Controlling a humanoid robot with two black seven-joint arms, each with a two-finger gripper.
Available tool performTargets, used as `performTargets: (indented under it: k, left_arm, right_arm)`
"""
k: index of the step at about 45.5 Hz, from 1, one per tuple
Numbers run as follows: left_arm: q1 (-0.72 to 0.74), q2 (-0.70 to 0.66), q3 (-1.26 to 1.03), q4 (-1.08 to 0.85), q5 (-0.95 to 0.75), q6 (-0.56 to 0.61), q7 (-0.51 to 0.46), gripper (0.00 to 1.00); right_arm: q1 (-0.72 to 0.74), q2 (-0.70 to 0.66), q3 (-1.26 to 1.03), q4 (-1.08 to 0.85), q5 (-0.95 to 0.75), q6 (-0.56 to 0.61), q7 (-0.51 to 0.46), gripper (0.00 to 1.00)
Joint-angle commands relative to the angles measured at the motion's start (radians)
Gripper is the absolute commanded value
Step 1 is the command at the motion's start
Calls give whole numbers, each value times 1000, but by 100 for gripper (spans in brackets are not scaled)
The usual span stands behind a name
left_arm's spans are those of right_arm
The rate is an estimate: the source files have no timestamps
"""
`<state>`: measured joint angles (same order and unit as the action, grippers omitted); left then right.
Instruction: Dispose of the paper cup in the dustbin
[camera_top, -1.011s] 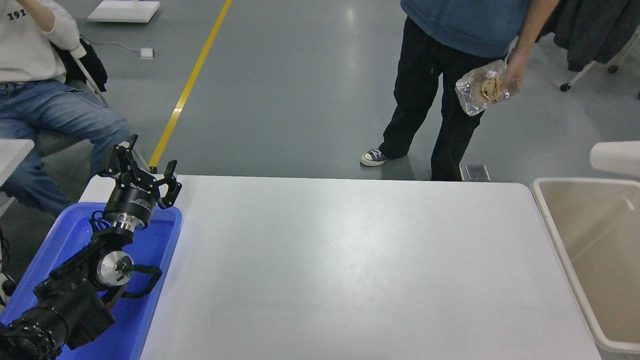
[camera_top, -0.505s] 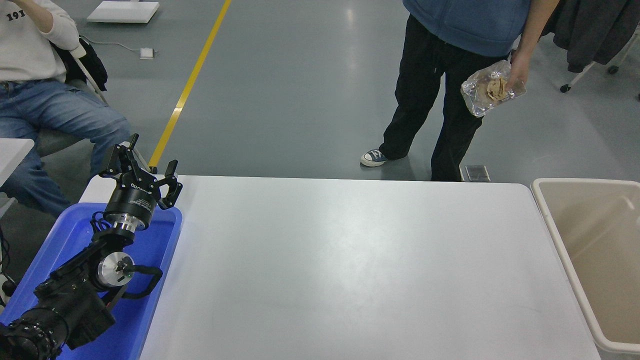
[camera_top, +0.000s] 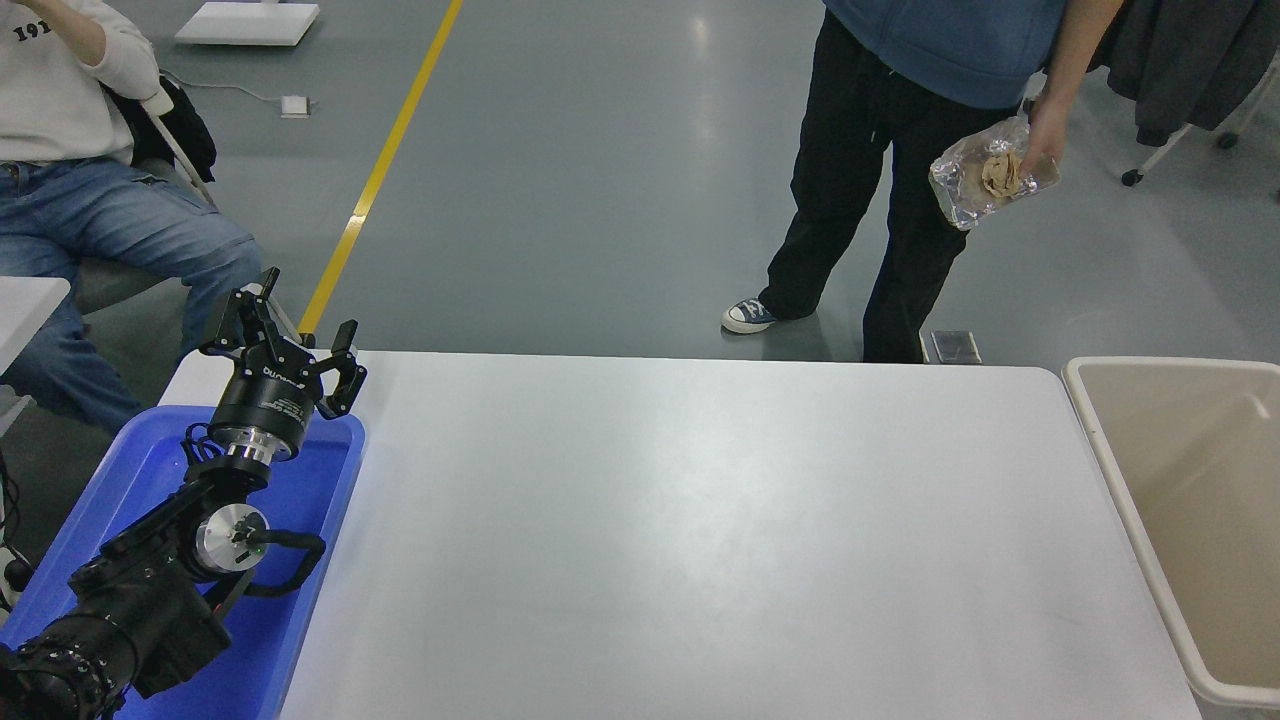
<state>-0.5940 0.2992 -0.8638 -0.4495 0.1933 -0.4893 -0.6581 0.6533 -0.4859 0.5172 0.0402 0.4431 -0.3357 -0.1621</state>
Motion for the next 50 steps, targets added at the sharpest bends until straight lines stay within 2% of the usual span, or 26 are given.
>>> performTargets:
  k: [1,19,20,21,22,23,27,41,42,45,50]
  left_arm:
    - [0,0,0,0,0,0,0,100]
    - [0,0,-1,0,0,0,0,100]
    - [0,0,0,0,0,0,0,100]
    - [0,0,0,0,0,0,0,100]
    - [0,0,0,0,0,0,0,100]
    - [0,0,0,0,0,0,0,100]
    - [0,1,-1,0,0,0,0,100]
    - [0,1,-1,0,0,0,0,100]
    - [0,1,-1,0,0,0,0,100]
    - [0,1,-1,0,0,0,0,100]
    - [0,1,-1,0,0,0,0,100]
  right_arm:
    - [14,43,26,-3,6,-40,-4,0]
    - [5,50,20,-3,2,179,4,0]
    - [3,50,17,-3,-4,199,4,11]
    - [3,49,12,-5,-4,217,4,29]
    - [2,46,12,-5,-6,234,4,59]
    - [0,43,11,-3,-7,254,4,98]
    - [-1,27,0,-5,-11,322,0,100]
    - [-3,23,-9,3,-55,374,1,100]
    - [-4,21,-9,4,-61,394,3,100]
    - [-6,9,-3,-5,-70,553,7,100]
    - [-3,-37,17,-3,-70,710,16,100]
